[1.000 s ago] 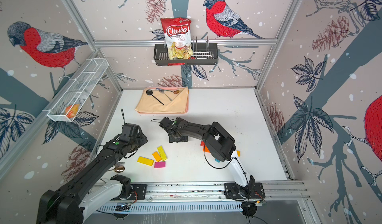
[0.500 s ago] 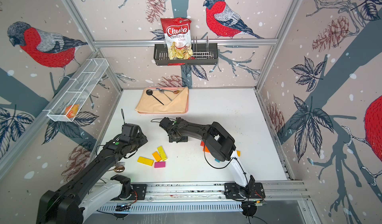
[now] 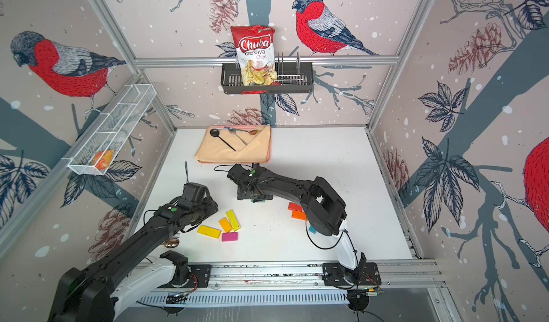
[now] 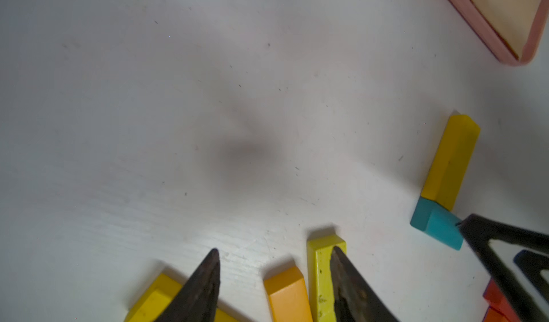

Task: Assemble the letter h with building blocks
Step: Assemble the building block at the center of the board, then pick up the building block from the center of the board.

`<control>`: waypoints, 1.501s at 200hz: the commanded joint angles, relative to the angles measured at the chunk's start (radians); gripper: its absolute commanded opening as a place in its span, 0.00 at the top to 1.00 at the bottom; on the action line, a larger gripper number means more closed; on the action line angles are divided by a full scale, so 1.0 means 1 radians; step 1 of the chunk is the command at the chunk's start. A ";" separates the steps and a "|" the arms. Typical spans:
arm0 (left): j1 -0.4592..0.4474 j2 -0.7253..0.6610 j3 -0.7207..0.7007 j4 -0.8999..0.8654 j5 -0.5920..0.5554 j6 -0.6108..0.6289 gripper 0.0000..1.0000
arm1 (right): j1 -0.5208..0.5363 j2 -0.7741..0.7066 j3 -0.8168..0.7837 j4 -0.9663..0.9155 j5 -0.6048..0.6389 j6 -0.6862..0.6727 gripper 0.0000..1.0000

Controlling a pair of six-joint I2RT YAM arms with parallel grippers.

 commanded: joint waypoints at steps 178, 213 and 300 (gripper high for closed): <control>-0.424 0.087 0.016 -0.135 -0.054 -0.249 0.46 | -0.027 -0.365 -0.334 0.057 0.083 0.042 0.03; -0.528 0.129 -0.008 -0.131 -0.046 -0.297 0.36 | -0.034 -0.395 -0.362 0.065 0.086 0.049 0.03; -0.555 0.164 0.060 -0.207 -0.107 -0.270 0.18 | -0.046 -0.474 -0.457 0.081 0.086 0.067 0.02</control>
